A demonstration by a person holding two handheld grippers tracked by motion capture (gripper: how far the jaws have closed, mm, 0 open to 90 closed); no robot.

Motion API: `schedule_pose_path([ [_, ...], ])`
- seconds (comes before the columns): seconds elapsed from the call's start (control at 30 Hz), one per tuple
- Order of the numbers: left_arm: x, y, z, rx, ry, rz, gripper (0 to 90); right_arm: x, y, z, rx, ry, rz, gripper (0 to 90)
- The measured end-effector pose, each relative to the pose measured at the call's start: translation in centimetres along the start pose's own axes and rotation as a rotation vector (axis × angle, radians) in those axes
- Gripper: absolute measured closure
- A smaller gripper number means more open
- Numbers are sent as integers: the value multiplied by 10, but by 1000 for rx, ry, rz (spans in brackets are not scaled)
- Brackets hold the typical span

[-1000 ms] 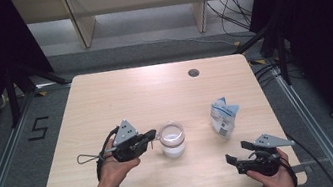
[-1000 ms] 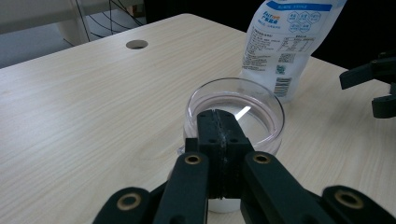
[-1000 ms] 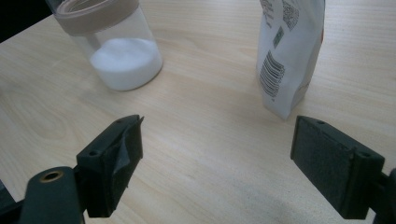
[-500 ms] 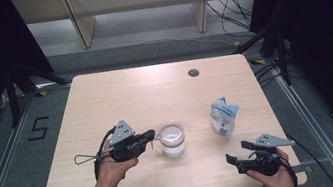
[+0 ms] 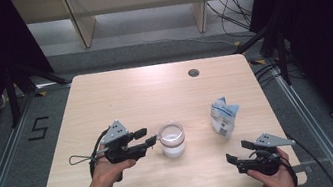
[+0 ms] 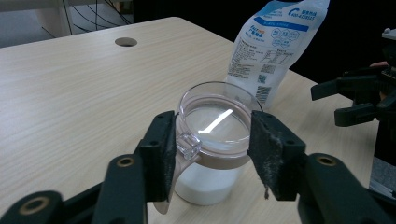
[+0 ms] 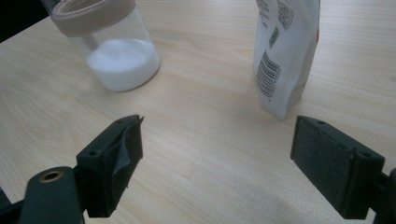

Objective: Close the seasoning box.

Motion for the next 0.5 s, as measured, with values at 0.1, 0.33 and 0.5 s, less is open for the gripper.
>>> schedule_pose_path([
  [0.1, -1, -2, 1, -3, -10, -13, 436, -3, 0, 0, 1, -19, 10, 178],
  [0.33, -3, -2, 5, -30, -21, -24, 335, 0, 5, -3, -44, 15, 3, 177],
  [0.5, -8, -1, 8, -10, -21, -22, 318, -2, 4, -2, -31, 12, 0, 176],
])
Point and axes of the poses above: each handheld gripper's, and its own axes: x roughly forward along the jaws, z roughly out of its underside, y roughly to its right, the point moved 5 cm from there along x, roughly forward along the jaws, and after that the axes turned 11 degrees about x, right-handed, at the moved point
